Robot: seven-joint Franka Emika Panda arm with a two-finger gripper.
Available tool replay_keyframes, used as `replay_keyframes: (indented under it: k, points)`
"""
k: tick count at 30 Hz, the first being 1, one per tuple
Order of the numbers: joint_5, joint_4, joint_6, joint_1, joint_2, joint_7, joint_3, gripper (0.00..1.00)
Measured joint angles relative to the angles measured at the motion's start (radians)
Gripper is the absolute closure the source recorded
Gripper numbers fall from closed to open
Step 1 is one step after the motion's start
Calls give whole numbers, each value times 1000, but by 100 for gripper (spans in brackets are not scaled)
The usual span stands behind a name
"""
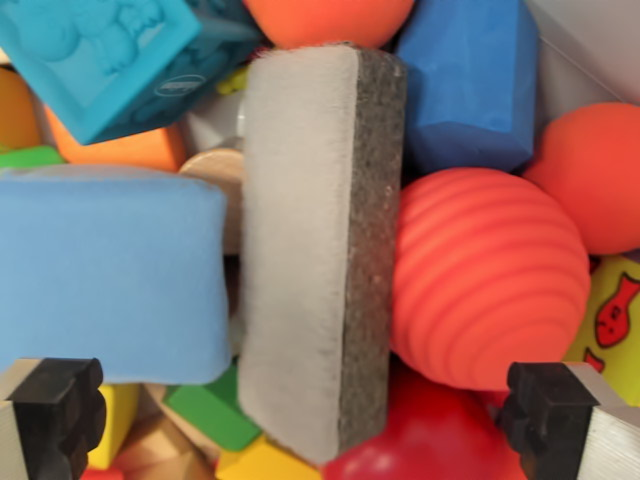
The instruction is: Pick an object from the bin
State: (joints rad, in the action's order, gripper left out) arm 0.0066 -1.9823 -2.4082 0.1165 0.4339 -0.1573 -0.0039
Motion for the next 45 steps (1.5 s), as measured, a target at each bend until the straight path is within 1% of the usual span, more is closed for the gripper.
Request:
replay_keyframes:
  k: [15, 22, 30, 31, 45]
  points:
    - [0, -1, -98, 0, 96, 1, 0, 0]
    - [0, 2, -126, -1, 123, 1, 1, 0]
    - [0, 5, -137, -2, 131, 1, 1, 0]
    - [0, 6, -138, -2, 132, 1, 1, 100]
    - [0, 8, -142, -1, 136, 1, 1, 100]
